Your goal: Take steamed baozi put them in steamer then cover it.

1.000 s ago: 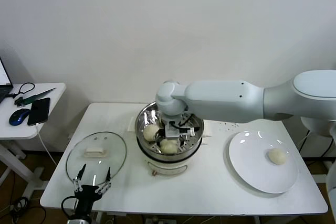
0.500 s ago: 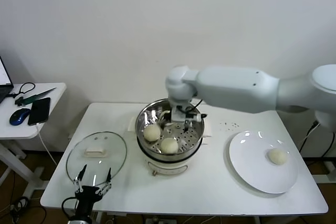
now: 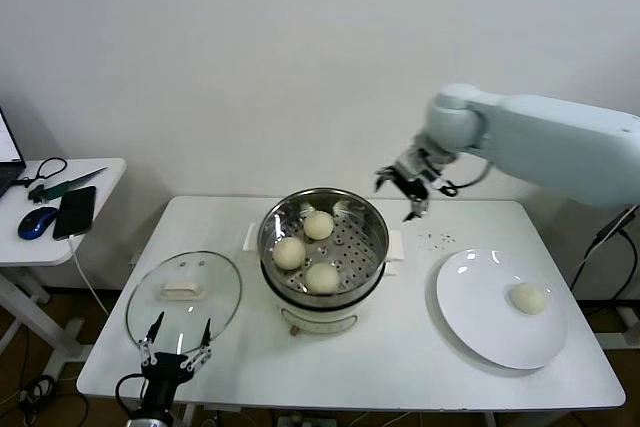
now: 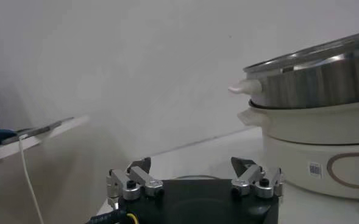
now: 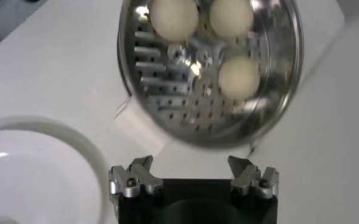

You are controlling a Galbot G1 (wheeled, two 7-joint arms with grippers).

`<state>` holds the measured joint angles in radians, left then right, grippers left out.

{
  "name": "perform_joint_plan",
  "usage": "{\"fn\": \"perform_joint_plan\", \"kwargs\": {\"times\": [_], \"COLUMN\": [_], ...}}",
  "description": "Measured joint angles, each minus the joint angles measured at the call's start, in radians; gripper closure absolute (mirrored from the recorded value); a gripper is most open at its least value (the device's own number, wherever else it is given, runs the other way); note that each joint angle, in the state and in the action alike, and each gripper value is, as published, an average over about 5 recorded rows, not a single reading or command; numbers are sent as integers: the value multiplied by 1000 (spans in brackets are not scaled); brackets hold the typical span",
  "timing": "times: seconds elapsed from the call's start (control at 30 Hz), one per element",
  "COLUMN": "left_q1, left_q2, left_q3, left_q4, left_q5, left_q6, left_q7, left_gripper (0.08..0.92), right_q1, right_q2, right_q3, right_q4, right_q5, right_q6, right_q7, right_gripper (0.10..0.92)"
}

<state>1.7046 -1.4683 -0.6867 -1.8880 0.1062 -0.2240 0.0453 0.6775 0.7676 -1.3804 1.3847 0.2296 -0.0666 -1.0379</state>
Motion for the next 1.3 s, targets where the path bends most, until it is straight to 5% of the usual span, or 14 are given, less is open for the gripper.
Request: {"fn": "perform_joint_plan", "kwargs": {"times": [0.5, 1.3], "left_q1": [10, 23], "left_q2": [-7, -25], "left_q3": [-3, -10], "left_q4": [-3, 2], "left_q5": [7, 31], "left_q6": [9, 10], "left_q7": [-1, -1], "left_gripper": [177, 177], "right_q1": [-515, -814], "right_q2": [-258, -207], "right_q3": [437, 722], "right_q4": [-133, -383], "right_q5": [-154, -375], "right_q6": [-41, 30], "right_q7": [-56, -84], "right_gripper": [203, 203]}}
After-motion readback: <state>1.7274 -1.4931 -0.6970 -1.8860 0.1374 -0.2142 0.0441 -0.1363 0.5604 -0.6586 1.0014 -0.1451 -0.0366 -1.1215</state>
